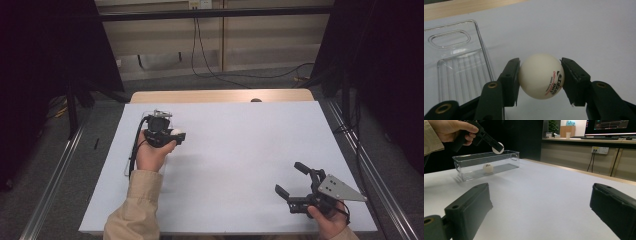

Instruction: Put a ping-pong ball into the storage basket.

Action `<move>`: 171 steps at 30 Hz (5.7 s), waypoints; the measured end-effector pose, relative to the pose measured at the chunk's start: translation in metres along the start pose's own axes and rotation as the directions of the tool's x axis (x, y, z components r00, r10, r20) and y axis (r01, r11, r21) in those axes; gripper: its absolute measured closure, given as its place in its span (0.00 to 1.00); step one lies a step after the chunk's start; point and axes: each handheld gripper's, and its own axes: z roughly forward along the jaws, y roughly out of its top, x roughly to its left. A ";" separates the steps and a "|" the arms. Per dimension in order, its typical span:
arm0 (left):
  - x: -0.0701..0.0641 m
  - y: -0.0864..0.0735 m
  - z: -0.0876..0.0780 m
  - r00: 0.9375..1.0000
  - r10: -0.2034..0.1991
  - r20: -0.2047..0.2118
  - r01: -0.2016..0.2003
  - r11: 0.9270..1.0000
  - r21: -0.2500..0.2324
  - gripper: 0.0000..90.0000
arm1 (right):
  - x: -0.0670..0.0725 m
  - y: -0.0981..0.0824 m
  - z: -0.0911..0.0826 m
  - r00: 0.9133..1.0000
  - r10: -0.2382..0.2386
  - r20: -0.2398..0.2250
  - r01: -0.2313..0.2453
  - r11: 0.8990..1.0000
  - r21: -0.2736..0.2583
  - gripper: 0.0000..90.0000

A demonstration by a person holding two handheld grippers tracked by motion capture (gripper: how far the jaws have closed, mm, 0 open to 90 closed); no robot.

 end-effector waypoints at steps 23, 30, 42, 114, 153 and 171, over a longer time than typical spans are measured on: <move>0.009 -0.002 -0.007 1.000 -0.005 -0.010 0.005 1.000 0.002 0.57 | 0.000 0.000 0.000 1.000 0.000 -0.002 0.000 1.000 -0.001 0.03; 0.011 -0.002 -0.009 1.000 -0.004 -0.015 0.004 1.000 0.004 0.57 | 0.000 0.000 0.000 1.000 -0.001 -0.002 0.001 1.000 0.000 0.03; 0.015 -0.004 -0.012 1.000 -0.009 -0.024 0.009 1.000 0.000 0.57 | 0.000 0.000 0.000 1.000 -0.001 -0.002 0.001 1.000 0.000 0.03; 0.037 -0.017 -0.024 0.997 -0.031 -0.075 0.031 1.000 0.001 0.57 | 0.001 0.000 0.000 1.000 0.000 -0.005 0.000 1.000 0.000 0.03; 0.044 -0.027 -0.027 0.994 -0.028 -0.106 0.029 1.000 0.004 0.57 | 0.001 0.000 0.000 1.000 -0.003 0.000 0.003 1.000 -0.002 0.03; 0.047 -0.033 -0.027 0.993 -0.034 -0.111 0.035 0.999 0.002 0.57 | 0.000 0.000 0.000 1.000 -0.001 -0.002 0.001 1.000 -0.001 0.03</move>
